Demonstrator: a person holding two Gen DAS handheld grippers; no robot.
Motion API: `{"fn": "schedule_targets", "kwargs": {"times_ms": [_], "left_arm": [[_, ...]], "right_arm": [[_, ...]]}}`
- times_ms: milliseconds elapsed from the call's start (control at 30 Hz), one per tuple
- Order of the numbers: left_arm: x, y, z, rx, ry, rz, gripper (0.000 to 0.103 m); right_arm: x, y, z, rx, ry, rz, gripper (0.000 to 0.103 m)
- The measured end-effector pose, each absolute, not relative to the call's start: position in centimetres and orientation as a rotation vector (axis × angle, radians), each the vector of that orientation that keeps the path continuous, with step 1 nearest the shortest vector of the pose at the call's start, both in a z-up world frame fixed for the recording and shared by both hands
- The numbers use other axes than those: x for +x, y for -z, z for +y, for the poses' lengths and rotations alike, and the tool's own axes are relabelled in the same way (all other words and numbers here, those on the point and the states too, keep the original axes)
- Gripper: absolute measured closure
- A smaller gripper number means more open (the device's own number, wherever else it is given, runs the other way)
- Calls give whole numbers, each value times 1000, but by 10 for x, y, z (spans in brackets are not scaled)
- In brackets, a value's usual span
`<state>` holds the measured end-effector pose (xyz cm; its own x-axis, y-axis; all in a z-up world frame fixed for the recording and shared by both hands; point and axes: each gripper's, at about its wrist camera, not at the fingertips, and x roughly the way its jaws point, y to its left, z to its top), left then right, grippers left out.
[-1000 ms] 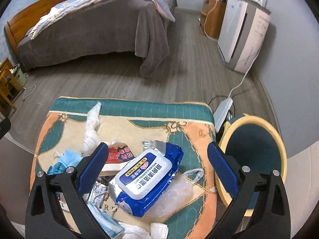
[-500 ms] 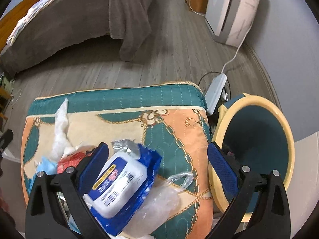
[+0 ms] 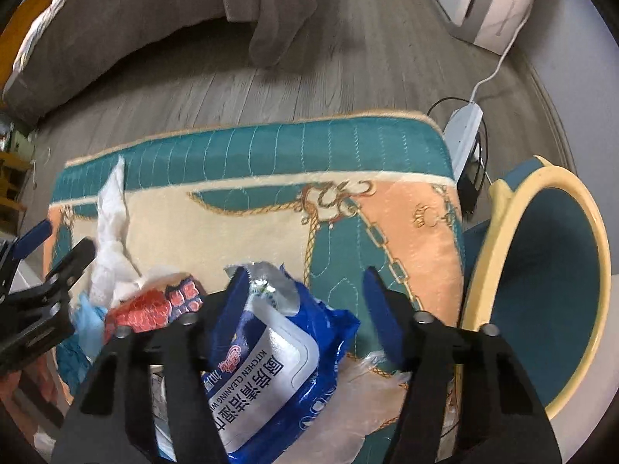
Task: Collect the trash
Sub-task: 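Grasp the blue wet-wipes pack with the right tool while the left grasps white tissue, then carry the wipes pack and tissue over the bin and release both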
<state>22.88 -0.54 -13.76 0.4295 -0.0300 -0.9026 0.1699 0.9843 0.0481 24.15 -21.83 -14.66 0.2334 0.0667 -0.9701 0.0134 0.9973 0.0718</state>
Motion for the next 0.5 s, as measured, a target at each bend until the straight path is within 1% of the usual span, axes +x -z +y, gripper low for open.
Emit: {"fn": "schedule_targets", "kwargs": {"times_ms": [33,67,100,133,167,200,233,267,300,333,367,500], "left_arm": [[230,142,-7,135,133,1135,10],[230,145,-9,129,144,1144,10],[229,148,-12,122,162,1155,11],[229,150,-14,116,180,1167,20],[229,152,-16,111,194,1182,36],[229,156,-18,101,211,1213,44],[228,159,-19,92,224,1241,59],[227,160,-20,88,234,1254,66],[225,157,-20,102,230,1244,67],[223,152,-21,113,227,1226,71],[221,148,-20,111,230,1213,72],[210,127,-17,111,217,1151,73]], "right_arm": [[242,149,-217,59,-35,1348,57],[241,150,-217,54,-34,1354,58],[240,149,-216,49,-32,1355,63],[239,148,-217,46,-32,1352,66],[238,147,-215,43,-35,1349,68],[236,145,-215,36,-36,1342,70],[233,143,-215,26,-37,1336,72],[230,142,-214,21,-42,1331,73],[228,140,-214,20,-45,1327,76],[226,136,-215,23,-48,1321,81],[224,134,-217,26,-51,1315,83],[212,114,-219,26,-62,1268,84]]}}
